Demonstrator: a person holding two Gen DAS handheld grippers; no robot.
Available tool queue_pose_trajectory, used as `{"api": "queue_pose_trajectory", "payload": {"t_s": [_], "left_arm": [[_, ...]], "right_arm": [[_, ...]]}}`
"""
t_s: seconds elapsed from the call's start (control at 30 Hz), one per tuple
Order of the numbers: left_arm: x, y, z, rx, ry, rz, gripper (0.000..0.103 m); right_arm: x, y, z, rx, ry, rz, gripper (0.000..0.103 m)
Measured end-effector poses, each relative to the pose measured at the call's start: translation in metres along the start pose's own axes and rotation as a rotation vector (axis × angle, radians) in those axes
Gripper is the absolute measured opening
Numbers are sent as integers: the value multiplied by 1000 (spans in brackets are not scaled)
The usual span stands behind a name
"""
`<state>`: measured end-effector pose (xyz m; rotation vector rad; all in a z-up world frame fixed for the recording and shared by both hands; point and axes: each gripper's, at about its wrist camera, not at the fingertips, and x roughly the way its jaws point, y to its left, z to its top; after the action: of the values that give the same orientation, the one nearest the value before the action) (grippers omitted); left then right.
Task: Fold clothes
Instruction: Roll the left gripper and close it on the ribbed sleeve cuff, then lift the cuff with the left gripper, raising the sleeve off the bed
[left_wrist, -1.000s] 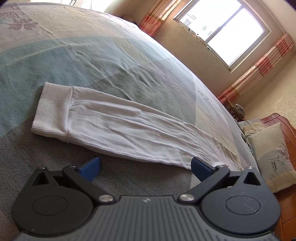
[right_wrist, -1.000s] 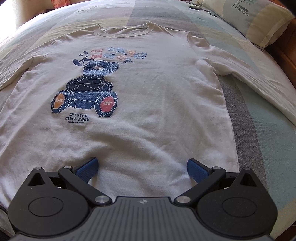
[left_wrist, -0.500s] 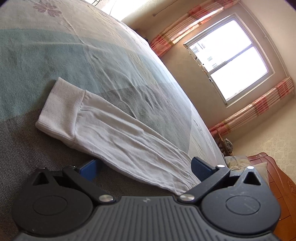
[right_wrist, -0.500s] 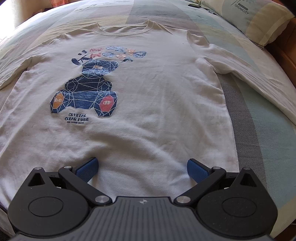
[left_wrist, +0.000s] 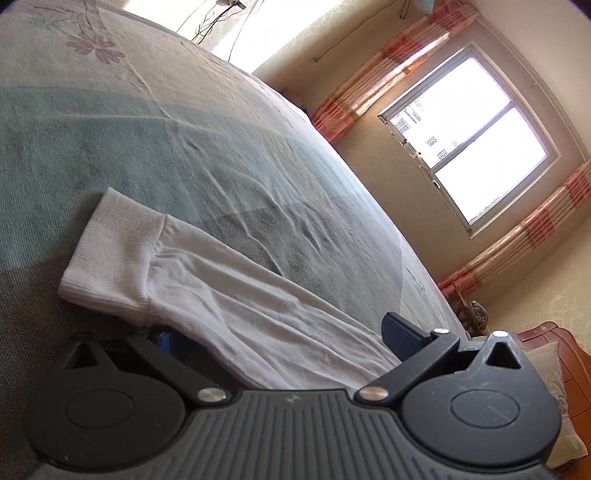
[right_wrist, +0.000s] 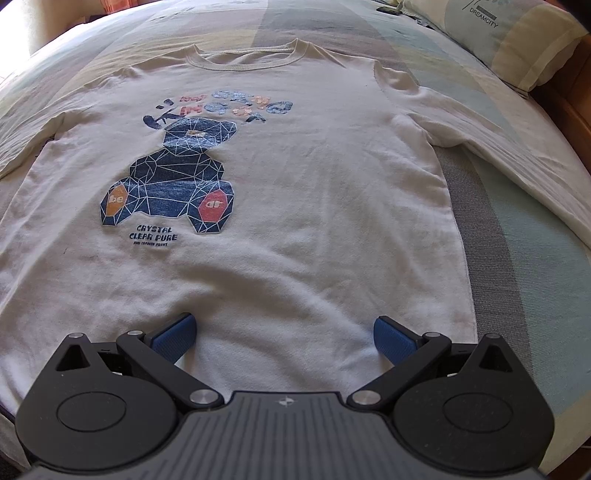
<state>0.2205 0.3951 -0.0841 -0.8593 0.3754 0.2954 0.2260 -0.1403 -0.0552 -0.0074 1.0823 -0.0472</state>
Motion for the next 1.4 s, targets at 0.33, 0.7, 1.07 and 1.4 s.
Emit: {"api": "queue_pose_trajectory", "payload": {"t_s": [0.33,0.7,1.07,1.4], "left_arm": [[11,-5,4,-18,-38,37,102],[23,-13,7,-8,-58,78,102],[31,-22,11,-4,-36,105,102],[31,-31,13,20,-3,100,102]], "right_arm": [[0,1,2,5,13,-9,103],[0,1,3,16,16,-9,103],[-1,2,-2,32,-3,-17,103],[-25,7,14,82,-9,106,103]]}}
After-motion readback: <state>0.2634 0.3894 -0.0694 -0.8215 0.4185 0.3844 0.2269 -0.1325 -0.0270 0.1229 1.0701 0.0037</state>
